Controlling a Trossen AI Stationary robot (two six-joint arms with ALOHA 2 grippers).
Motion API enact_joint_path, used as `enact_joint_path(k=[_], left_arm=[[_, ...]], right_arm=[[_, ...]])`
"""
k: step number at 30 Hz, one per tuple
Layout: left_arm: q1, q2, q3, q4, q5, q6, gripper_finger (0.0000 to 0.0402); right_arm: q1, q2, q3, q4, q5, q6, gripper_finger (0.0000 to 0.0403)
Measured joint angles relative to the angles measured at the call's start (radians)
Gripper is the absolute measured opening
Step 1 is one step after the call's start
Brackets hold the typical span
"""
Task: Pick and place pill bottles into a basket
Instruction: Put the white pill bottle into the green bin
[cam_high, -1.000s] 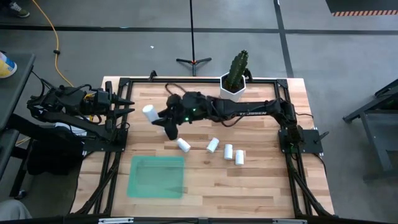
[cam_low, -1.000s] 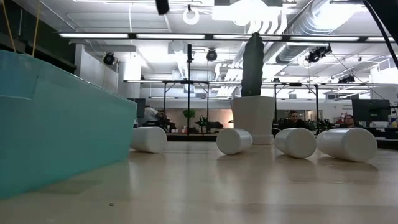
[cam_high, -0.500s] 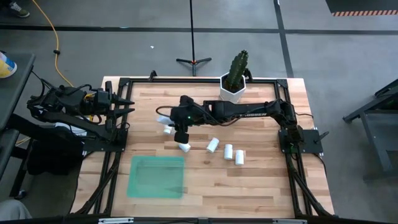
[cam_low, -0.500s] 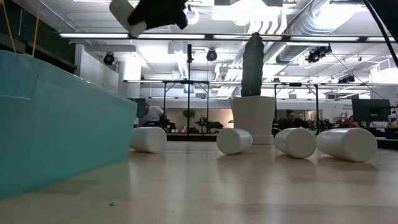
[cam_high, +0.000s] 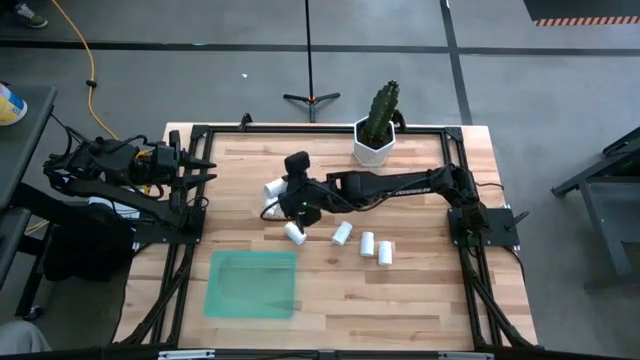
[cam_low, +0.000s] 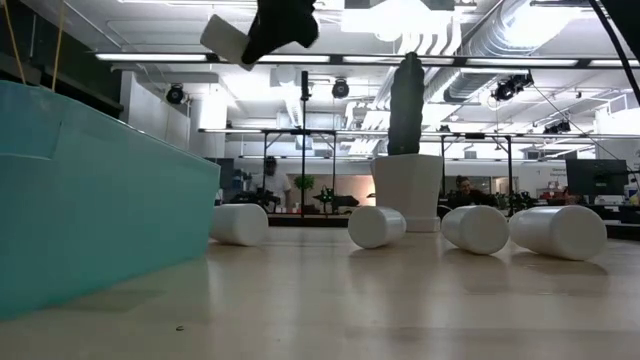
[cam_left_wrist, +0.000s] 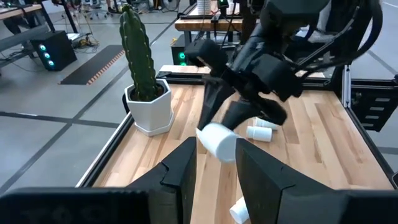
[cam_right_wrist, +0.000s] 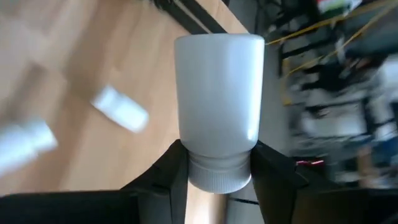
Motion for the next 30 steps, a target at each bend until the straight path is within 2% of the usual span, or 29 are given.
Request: enact_joint_path(k=[4,14,18,26,30], left_arm=[[0.000,0.000,0.000,0.000,0.000,-0.024,0.0147],[0.000,0.000,0.000,0.000,0.002,-0.185,0.0147],[0.000,0.000,0.000,0.000,0.002,-0.256,0.0147],[0.000,0.000,0.000,0.000,0.002,-0.402,0.0147],[0.000,0.007,0.000,0.002,0.002,-0.449,0.0147]], right_arm=[[-0.001,0.000,0.000,0.001,0.075,-0.278,0.0132],[-0.001,0.000,0.000,0.085,0.132,-0.894,0.0132],[-0.001,0.000,0.000,0.145,0.114,-1.001,0.0132],[0.000,0.000,0.000,0.141,0.113,-1.141,0.0131],[0.001,0.000,0.000,0.082,0.050,-1.160,0.0131]])
